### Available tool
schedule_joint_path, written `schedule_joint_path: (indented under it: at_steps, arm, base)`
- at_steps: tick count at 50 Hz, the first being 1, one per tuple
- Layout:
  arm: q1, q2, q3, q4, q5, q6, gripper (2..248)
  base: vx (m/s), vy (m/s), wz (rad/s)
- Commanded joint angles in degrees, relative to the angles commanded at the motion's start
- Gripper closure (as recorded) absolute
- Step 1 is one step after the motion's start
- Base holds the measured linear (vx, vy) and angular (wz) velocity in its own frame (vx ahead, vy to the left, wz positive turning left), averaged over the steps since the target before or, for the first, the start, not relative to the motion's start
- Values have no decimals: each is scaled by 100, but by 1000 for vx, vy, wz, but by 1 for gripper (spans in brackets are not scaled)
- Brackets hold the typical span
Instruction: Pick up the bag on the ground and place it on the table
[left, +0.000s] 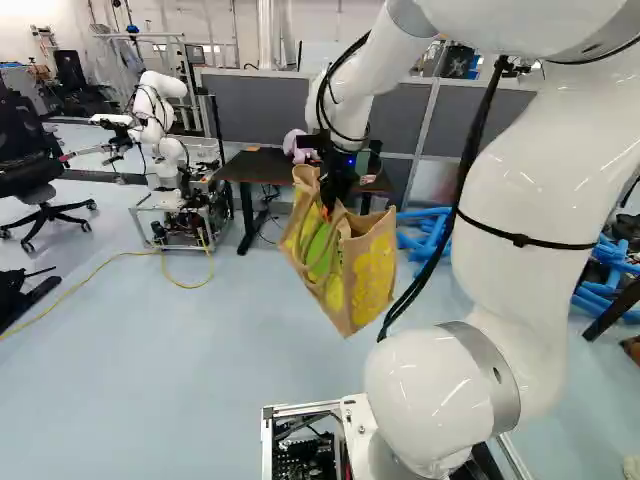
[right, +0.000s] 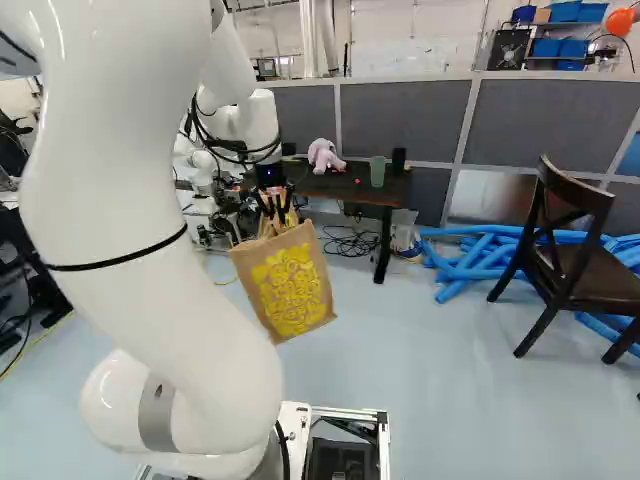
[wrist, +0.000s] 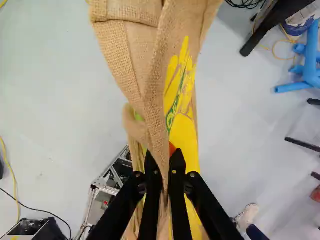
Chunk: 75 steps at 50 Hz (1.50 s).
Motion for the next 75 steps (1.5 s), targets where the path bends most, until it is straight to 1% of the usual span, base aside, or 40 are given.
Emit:
schedule_joint_path:
  at_steps: [39, 75]
  arm:
    - [-32, 361, -365, -212, -985, 0, 226]
    - [-60, 631, -792, -386, -1903, 0, 226]
  base:
    - [0, 0, 0]
    - [0, 0, 0]
